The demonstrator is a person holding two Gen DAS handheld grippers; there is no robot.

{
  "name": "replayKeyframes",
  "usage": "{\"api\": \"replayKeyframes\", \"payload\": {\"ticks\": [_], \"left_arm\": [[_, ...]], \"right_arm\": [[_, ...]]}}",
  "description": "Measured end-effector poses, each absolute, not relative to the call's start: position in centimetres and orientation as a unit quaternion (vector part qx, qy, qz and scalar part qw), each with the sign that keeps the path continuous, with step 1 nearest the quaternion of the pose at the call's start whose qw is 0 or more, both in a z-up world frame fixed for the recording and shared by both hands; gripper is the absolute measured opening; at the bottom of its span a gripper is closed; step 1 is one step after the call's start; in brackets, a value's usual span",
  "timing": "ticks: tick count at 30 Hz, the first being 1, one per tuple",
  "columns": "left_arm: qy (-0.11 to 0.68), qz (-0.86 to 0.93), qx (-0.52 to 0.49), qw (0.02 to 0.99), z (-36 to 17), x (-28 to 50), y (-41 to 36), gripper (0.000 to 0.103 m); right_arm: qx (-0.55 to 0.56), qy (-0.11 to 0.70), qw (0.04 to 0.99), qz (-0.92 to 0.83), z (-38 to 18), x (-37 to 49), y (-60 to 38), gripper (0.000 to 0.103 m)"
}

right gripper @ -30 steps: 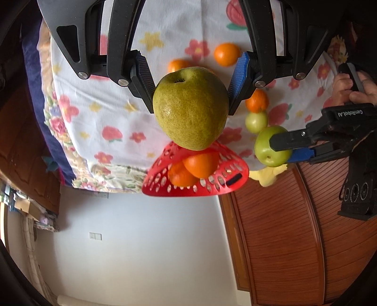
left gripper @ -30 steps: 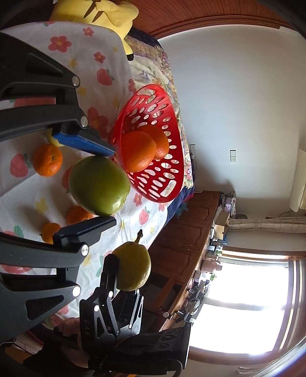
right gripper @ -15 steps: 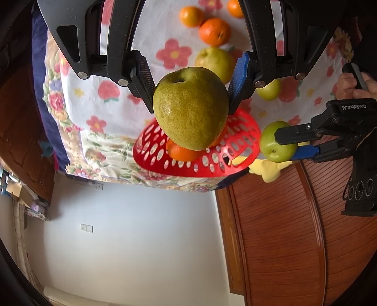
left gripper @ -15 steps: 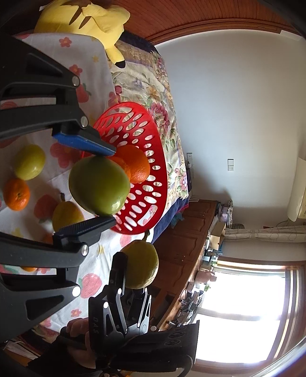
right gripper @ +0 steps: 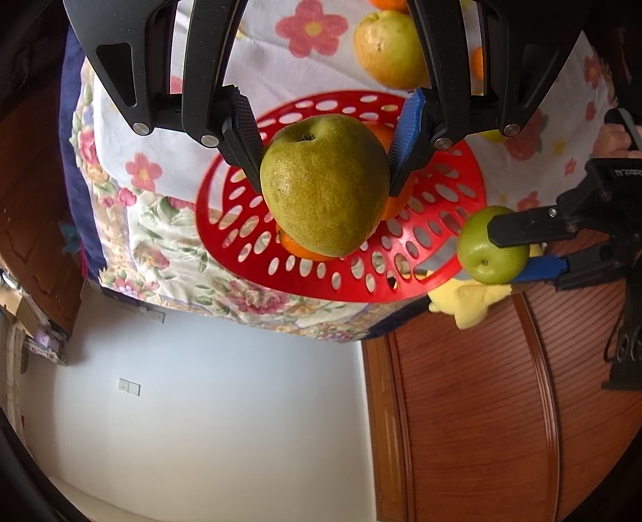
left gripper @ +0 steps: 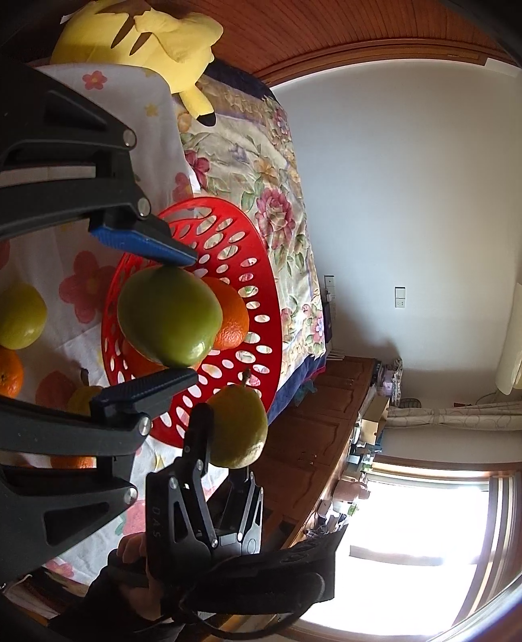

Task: Organize fruits
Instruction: 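Lift the pear and apple and carry both over the red basket, then open right tool to drop the pear in basket while left tool holds the apple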

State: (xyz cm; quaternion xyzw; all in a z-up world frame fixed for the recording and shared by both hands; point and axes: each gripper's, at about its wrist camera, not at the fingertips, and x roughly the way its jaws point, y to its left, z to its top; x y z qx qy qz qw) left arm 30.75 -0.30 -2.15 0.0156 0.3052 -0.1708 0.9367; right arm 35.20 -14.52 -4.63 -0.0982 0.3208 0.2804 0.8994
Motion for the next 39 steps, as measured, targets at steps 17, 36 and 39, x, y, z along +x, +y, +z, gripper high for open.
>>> {"api": "replayKeyframes", "payload": {"ticks": [17, 36, 39], "left_arm": [[0.315, -0.164, 0.016, 0.935, -3.1, 32.8, -0.1, 0.051], [0.348, -0.142, 0.017, 0.927, -5.8, 36.2, -0.7, 0.052], [0.355, -0.138, 0.022, 0.925, -6.2, 36.4, -1.1, 0.052]], "right_arm": [[-0.138, 0.344, 0.891, 0.260, -7.2, 36.4, -12.5, 0.060], [-0.088, 0.322, 0.910, 0.247, -5.5, 34.0, -15.7, 0.067], [-0.081, 0.323, 0.910, 0.247, -5.6, 33.3, -16.1, 0.068]]}}
